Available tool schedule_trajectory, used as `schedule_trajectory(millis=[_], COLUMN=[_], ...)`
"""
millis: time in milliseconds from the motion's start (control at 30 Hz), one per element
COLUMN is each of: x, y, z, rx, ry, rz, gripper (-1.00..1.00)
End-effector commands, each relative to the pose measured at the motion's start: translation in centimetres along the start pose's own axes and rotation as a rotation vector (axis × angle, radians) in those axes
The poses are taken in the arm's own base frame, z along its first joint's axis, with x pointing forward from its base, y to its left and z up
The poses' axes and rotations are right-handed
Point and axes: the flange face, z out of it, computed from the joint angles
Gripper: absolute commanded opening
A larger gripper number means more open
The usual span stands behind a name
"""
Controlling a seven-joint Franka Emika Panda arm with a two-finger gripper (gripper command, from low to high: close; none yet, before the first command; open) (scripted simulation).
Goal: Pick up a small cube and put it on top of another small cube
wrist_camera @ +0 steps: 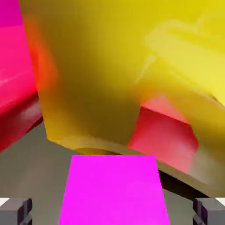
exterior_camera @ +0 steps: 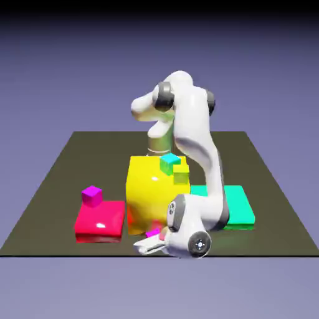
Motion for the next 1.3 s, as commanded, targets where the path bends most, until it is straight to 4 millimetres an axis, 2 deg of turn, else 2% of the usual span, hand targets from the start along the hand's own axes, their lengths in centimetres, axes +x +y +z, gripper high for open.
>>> schedule_trajectory(millis=[0, 167, 233, 567, 933, 967, 1067, 1100, 1200, 1267], x=[0.0, 1.3, 2.6, 10.7, 21.5, 22.0, 21.9, 21.6, 21.0, 21.1], y=[0.0, -1.1, -0.5, -2.3, -8.9, -11.0, -17.7, -19.0, -19.6, -18.1], z=[0.0, -6.2, -6.9, -11.8, -17.1, -17.0, -14.8, -14.2, -13.5, -12.2], rx=[0.000, 0.000, 0.002, -0.122, -0.427, -0.471, -0.593, -0.612, -0.613, -0.615], ry=[0.000, 0.001, 0.006, 0.096, 0.359, 0.422, 0.592, 0.614, 0.613, 0.613], rz=[0.000, 0.009, 0.097, 0.514, 0.778, 0.760, 0.642, 0.610, 0.585, 0.585], gripper=[-1.00, -1.00, -1.00, -1.00, -1.00, -1.00, -1.00, -1.00, -1.00, -1.00])
